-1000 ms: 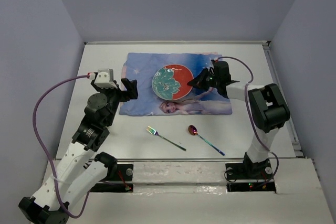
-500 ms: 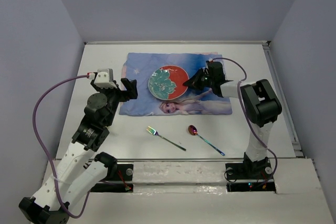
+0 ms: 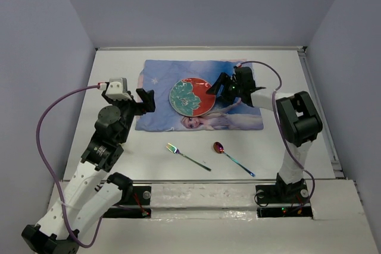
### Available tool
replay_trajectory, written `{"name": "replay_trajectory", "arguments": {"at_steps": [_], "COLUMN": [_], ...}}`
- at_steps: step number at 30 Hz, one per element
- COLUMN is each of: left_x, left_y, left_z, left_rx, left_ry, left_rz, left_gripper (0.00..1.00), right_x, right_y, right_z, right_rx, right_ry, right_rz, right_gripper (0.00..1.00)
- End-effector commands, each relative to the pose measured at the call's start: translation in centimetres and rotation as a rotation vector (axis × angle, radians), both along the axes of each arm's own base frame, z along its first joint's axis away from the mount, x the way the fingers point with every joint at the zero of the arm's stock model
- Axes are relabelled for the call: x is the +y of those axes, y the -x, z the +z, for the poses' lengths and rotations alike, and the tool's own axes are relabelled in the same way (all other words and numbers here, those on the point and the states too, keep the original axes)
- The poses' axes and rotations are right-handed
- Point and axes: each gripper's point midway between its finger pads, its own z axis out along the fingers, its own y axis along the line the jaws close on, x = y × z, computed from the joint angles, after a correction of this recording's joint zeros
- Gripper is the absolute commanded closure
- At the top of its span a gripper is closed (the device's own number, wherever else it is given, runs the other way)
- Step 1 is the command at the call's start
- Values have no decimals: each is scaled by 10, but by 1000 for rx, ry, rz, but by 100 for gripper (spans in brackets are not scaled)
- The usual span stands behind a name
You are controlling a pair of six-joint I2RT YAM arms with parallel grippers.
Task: Set the dinner table for one person
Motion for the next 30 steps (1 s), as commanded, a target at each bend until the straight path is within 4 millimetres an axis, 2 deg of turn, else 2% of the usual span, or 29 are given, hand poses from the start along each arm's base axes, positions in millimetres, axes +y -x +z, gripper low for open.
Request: {"name": "replay_trajectory", "arguments": {"at_steps": [1, 2, 3, 5, 8, 9, 11, 12, 13, 14, 15, 16, 17, 19, 20, 21, 22, 23, 24, 27, 28, 29, 30], "left_x": [11, 15, 19, 28, 45, 52, 68, 74, 80, 87, 90, 96, 100, 105, 109, 111, 114, 116, 118, 121, 121, 119, 119], "left_y": [2, 2, 3, 5, 11, 13, 20, 24, 32, 37, 43, 54, 60, 74, 84, 90, 100, 105, 109, 119, 121, 121, 121], "left_z": [18, 18, 21, 28, 41, 46, 61, 66, 80, 86, 94, 108, 117, 135, 143, 148, 155, 158, 159, 163, 163, 164, 164], "left_rx": [-65, -68, -74, -92, -132, -146, -185, -198, -233, -250, -273, -315, -342, -394, -422, -436, -462, -474, -483, -496, -494, -493, -493], "left_ry": [24, 27, 36, 59, 121, 137, 168, 179, 203, 217, 233, 261, 278, 306, 316, 323, 336, 340, 339, 345, 346, 344, 345], "left_rz": [37, 53, 68, 104, 166, 192, 262, 286, 304, 331, 341, 347, 354, 353, 352, 351, 348, 348, 349, 345, 338, 331, 326], "left_gripper": [1, 1, 1, 1, 1, 1, 1, 1, 1, 1, 1, 1, 1, 1, 1, 1, 1, 1, 1, 1, 1, 1, 1], "right_x": [-16, -18, -19, -7, 41, 70, 106, 136, 156, 172, 187, 215, 232, 257, 278, 288, 297, 304, 319, 340, 341, 347, 348], "right_y": [-18, -17, -13, -3, 22, 40, 56, 77, 84, 93, 102, 125, 132, 149, 166, 174, 178, 184, 193, 205, 200, 209, 208], "right_z": [65, 71, 86, 109, 132, 135, 153, 146, 161, 164, 167, 157, 174, 175, 174, 171, 153, 164, 153, 124, 118, 114, 101], "right_rx": [-201, -214, -243, -310, -407, -436, -491, -498, -538, -559, -599, -613, -668, -726, -755, -762, -743, -783, -796, -765, -764, -761, -744], "right_ry": [126, 132, 128, 127, 116, 109, 76, 71, 48, 39, 42, 37, 18, 19, -2, -4, 25, 22, 42, 96, 116, 116, 132], "right_rz": [-21, -19, -17, 18, 165, 244, 329, 409, 445, 480, 528, 607, 640, 718, 794, 829, 858, 861, 895, 943, 932, 954, 965], "right_gripper": [18, 17, 17, 17, 18, 18, 18, 19, 19, 19, 19, 20, 20, 21, 21, 21, 21, 21, 20, 19, 19, 19, 18]}}
